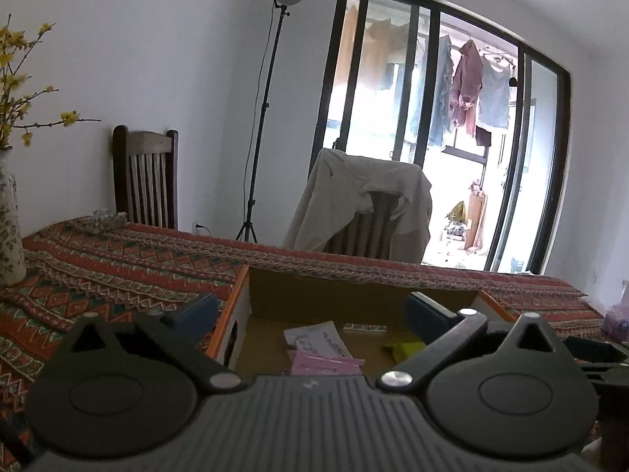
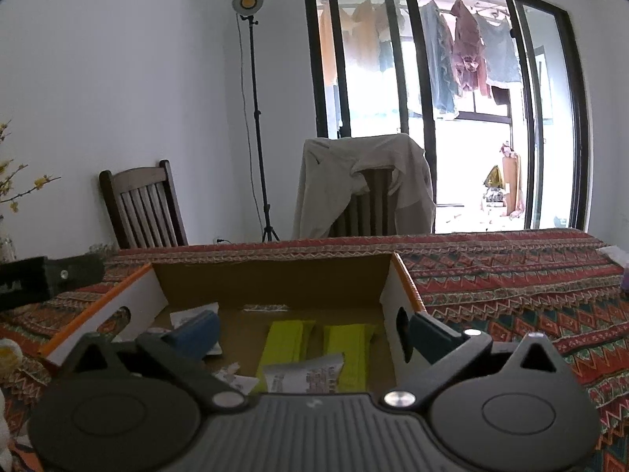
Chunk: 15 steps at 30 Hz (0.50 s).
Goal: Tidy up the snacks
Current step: 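Move both open grippers from the box back to the snack pile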
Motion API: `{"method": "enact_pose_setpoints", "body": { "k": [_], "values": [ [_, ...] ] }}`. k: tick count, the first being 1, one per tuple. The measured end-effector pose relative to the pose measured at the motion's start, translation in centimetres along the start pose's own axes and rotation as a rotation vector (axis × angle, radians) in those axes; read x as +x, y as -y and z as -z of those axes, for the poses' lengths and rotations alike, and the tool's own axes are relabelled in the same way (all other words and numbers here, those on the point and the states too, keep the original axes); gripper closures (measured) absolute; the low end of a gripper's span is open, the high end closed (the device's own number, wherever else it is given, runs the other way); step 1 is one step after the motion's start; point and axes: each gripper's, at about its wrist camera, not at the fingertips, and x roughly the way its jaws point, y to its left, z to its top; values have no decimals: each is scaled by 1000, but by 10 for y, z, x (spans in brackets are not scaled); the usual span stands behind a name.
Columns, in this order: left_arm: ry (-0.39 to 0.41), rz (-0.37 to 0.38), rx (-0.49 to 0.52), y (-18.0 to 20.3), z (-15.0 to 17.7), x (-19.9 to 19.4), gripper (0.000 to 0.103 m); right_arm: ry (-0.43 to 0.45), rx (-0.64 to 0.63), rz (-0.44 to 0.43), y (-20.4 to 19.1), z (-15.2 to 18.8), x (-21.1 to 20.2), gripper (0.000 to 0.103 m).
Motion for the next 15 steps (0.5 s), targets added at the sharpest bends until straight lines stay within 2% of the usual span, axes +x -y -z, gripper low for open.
{"method": "enact_pose_setpoints", "body": {
  "k": [15],
  "values": [
    [18, 25, -8, 10, -16, -22, 0, 41, -7, -2, -1, -12, -17, 0]
  ]
}}
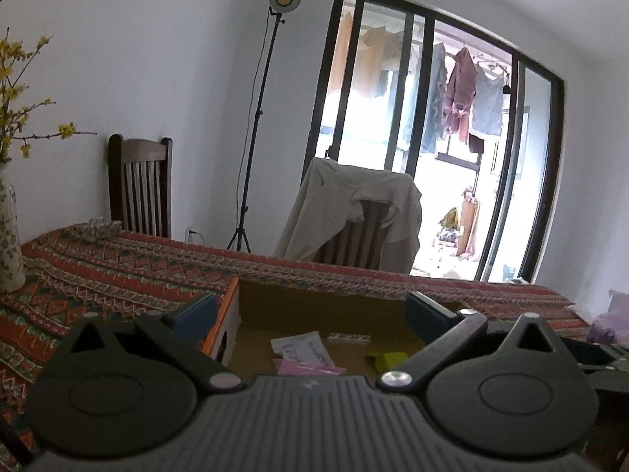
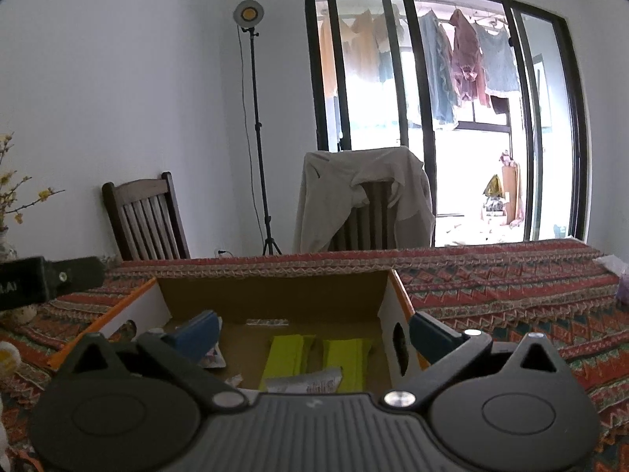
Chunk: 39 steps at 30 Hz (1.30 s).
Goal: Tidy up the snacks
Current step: 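Move both open grippers from the box back to the snack pile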
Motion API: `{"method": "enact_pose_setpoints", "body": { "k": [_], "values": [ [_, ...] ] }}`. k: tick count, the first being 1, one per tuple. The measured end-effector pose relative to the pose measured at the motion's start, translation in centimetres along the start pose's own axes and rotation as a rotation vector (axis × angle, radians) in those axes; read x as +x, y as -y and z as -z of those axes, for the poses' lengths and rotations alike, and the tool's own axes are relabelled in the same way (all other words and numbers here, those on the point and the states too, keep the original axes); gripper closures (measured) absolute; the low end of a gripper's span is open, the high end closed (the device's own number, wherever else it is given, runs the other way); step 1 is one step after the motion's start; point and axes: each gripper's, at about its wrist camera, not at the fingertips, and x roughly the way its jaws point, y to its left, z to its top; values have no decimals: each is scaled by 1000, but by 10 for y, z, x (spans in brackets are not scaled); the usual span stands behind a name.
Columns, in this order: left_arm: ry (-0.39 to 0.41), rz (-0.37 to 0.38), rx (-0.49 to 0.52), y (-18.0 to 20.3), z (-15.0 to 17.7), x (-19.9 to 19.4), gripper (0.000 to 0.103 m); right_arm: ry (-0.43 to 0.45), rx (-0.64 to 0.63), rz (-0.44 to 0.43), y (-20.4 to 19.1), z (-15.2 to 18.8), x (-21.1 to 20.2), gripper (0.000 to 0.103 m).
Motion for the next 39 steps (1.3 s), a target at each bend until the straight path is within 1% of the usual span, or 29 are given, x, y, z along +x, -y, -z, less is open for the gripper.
{"method": "enact_pose_setpoints", "body": {
  "k": [6, 14, 20, 25, 31, 35, 39],
  "values": [
    [4, 12, 0, 0, -5, -22, 0, 14, -5, 1, -3, -7, -15, 0],
    [-24, -16, 14, -13, 4, -44, 0, -26, -3, 6, 2, 4, -36, 0],
    [-52, -32, 21, -25, 23, -63, 0, -63, -17, 18, 6, 19, -51, 0],
    [-79, -36, 33, -36, 45, -77, 0, -99, -25, 26, 13, 39, -65, 0],
    [-117, -46, 27, -50, 71, -83, 0, -139, -11, 29, 22, 59, -76, 0],
    [-112, -67, 17, -56, 81, -84, 0, -161, -15, 39, 24, 69, -81, 0],
    [-83, -69, -1, -61, 83, -86, 0, -171, -17, 44, 25, 73, -87, 0]
  ]
}}
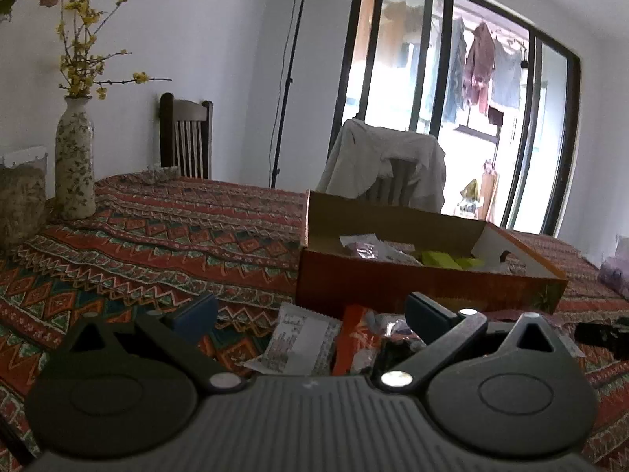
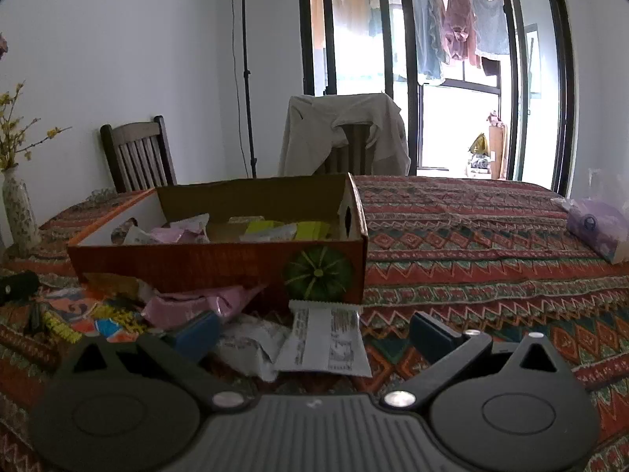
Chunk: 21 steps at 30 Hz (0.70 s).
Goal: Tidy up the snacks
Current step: 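Move both open grippers from the box back to the snack pile, then position the right gripper around another white printed sachet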
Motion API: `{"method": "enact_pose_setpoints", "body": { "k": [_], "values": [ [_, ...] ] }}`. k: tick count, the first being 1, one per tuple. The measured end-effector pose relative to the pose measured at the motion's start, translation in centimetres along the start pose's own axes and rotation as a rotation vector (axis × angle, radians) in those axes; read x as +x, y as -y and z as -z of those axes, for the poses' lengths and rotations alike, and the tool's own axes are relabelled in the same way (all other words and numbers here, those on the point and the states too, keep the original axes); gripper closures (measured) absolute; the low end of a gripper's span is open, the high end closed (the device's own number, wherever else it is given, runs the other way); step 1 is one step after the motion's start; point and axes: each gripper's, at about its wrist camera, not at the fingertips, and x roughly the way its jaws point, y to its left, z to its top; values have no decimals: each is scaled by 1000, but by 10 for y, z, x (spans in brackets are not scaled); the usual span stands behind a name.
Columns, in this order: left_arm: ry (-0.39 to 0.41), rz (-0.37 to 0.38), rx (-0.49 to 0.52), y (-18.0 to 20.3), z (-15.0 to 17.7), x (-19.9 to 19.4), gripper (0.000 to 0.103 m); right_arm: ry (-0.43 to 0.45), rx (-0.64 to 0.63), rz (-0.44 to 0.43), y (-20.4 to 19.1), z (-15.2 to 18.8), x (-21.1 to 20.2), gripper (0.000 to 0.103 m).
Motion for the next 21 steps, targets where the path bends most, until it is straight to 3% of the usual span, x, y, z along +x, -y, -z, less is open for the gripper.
{"method": "enact_pose_setpoints", "body": {
  "k": [11, 21],
  "values": [
    [6, -10, 11, 1, 5, 0, 0, -26, 3, 50, 6, 0, 5, 0],
    [10, -1, -8, -1, 6, 0, 0, -127, -55, 136, 10, -12, 51, 0]
  ]
}}
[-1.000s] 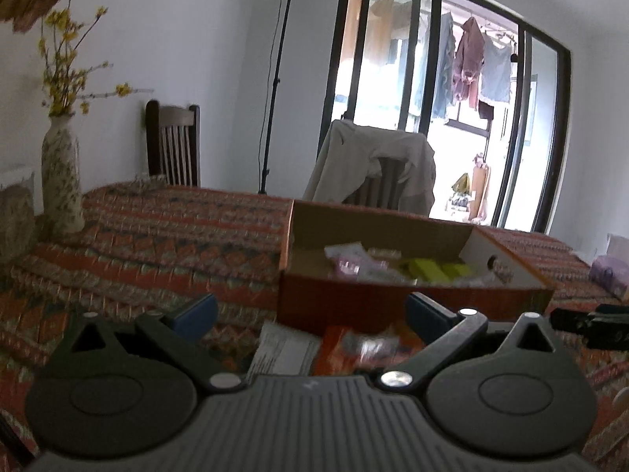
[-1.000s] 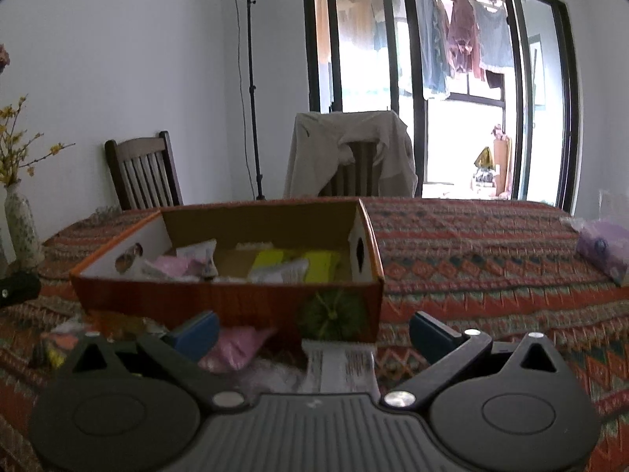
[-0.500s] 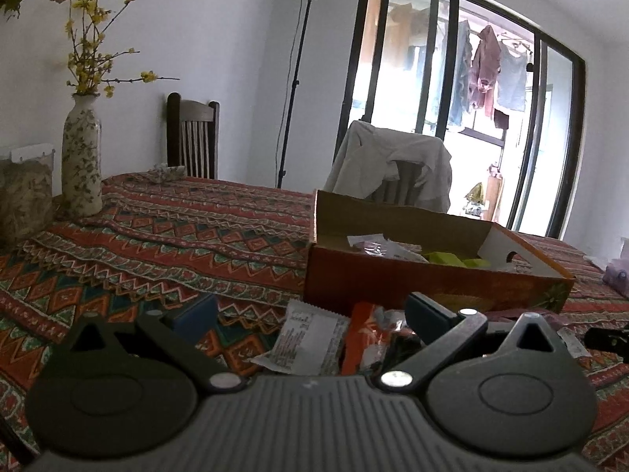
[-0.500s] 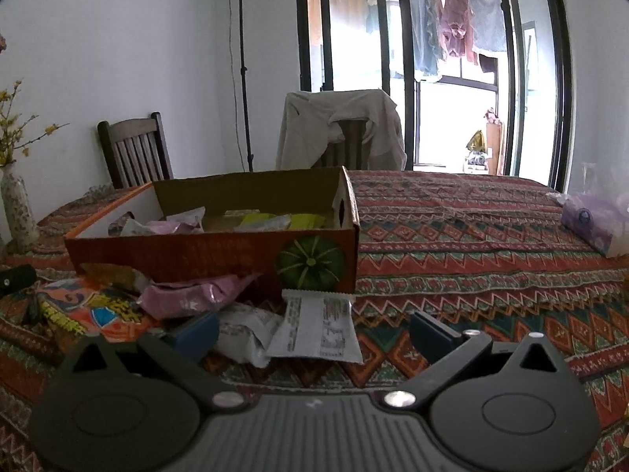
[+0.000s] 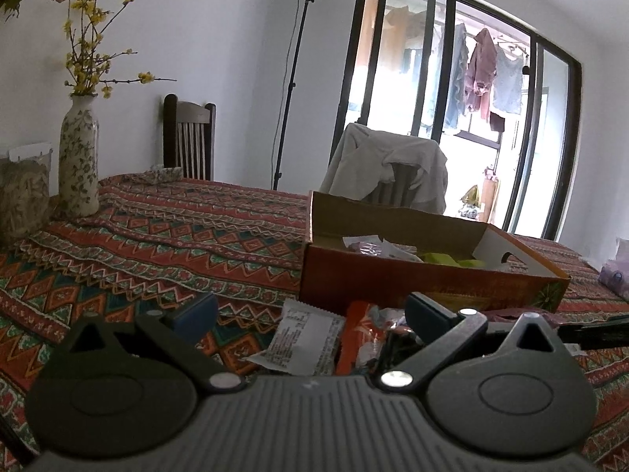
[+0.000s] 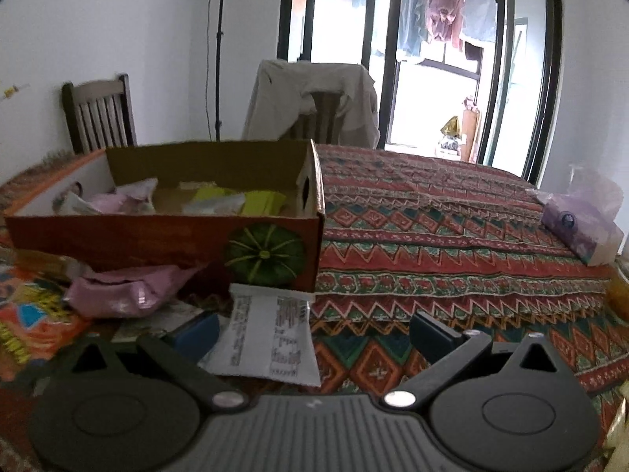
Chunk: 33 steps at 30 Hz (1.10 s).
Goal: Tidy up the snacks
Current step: 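Position the right gripper around another white printed sachet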
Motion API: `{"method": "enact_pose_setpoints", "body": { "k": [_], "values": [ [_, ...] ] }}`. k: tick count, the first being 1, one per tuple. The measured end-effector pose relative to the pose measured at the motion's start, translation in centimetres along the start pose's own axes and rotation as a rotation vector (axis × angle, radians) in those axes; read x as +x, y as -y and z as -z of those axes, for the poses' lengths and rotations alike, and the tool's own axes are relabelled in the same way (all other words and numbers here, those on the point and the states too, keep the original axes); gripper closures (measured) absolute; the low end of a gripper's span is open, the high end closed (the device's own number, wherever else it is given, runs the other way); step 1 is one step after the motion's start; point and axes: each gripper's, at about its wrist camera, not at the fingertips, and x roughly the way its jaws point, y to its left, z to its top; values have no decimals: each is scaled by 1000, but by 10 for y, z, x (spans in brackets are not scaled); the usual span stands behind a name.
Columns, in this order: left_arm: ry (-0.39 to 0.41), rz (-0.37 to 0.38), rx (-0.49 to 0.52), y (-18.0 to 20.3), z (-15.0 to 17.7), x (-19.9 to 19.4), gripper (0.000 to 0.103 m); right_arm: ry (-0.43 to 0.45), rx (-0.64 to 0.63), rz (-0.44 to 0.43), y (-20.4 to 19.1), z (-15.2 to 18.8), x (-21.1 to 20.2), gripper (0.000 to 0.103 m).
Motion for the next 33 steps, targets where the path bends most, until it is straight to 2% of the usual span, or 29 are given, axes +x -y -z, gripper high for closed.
{"method": "enact_pose_setpoints", "body": {
  "k": [7, 12, 24, 29, 32, 33],
  "values": [
    [-7, 3, -2, -1, 0, 1, 0, -69, -24, 19, -8, 1, 29, 0],
    [-10, 3, -3, -1, 0, 1, 0, -103, 62, -43, 6, 0, 37, 0],
    [-10, 4, -7, -1, 1, 0, 0, -98, 47, -63, 7, 1, 36, 0],
    [-9, 9, -13, -2, 1, 0, 0, -68, 36, -84, 5, 4, 31, 13],
    [-11, 8, -21, -2, 1, 0, 0, -55, 37, -86, 5, 4, 28, 26],
    [-12, 8, -24, -2, 1, 0, 0, -48, 36, -91, 5, 4, 26, 36]
  ]
}}
